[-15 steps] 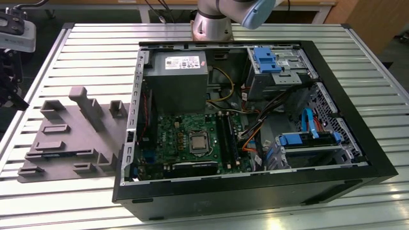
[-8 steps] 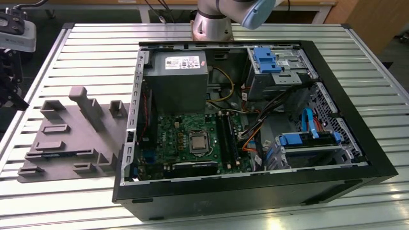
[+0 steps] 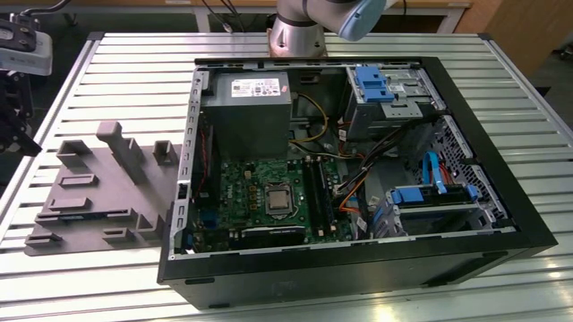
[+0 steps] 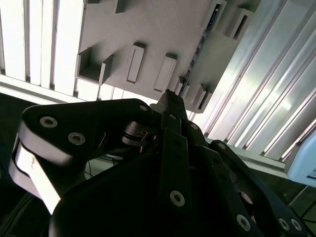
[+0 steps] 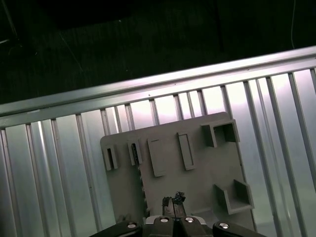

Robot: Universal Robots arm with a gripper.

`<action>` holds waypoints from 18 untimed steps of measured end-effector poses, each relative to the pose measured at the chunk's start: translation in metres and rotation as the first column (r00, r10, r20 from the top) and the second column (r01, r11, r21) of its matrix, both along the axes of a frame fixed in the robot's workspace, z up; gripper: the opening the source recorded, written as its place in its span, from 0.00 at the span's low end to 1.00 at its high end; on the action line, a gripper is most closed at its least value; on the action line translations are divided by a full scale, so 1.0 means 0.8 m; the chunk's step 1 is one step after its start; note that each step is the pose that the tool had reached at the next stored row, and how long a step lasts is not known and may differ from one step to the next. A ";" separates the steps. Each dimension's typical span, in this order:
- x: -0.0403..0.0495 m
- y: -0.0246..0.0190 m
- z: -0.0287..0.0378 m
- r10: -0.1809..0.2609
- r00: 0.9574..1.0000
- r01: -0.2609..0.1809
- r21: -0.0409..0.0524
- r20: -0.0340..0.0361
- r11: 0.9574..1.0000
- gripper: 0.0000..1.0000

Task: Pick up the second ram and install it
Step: 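Pick up the second ram and move it above second insertion slot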

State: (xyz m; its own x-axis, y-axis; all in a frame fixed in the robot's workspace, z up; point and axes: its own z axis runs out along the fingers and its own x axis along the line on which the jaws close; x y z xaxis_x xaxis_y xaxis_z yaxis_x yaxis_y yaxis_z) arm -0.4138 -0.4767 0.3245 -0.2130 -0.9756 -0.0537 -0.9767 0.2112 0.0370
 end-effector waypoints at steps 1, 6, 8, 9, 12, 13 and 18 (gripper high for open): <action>0.000 0.0000 -0.0005 0.000 1.000 0.000 0.000 0.000 1.000 0.11; 0.000 0.0000 -0.0024 0.000 1.000 0.000 0.000 0.000 1.000 0.11; 0.000 0.0000 -0.0032 0.000 1.000 0.000 0.000 0.000 1.000 0.11; 0.000 0.0000 -0.0036 0.000 1.000 0.000 0.000 0.000 1.000 0.11; 0.000 0.0000 -0.0045 0.000 1.000 0.000 0.000 0.000 1.000 0.11; 0.000 0.0000 -0.0049 0.000 1.000 0.000 0.000 0.000 1.000 0.11; 0.000 0.0000 -0.0072 0.000 1.000 0.000 0.000 0.000 1.000 0.11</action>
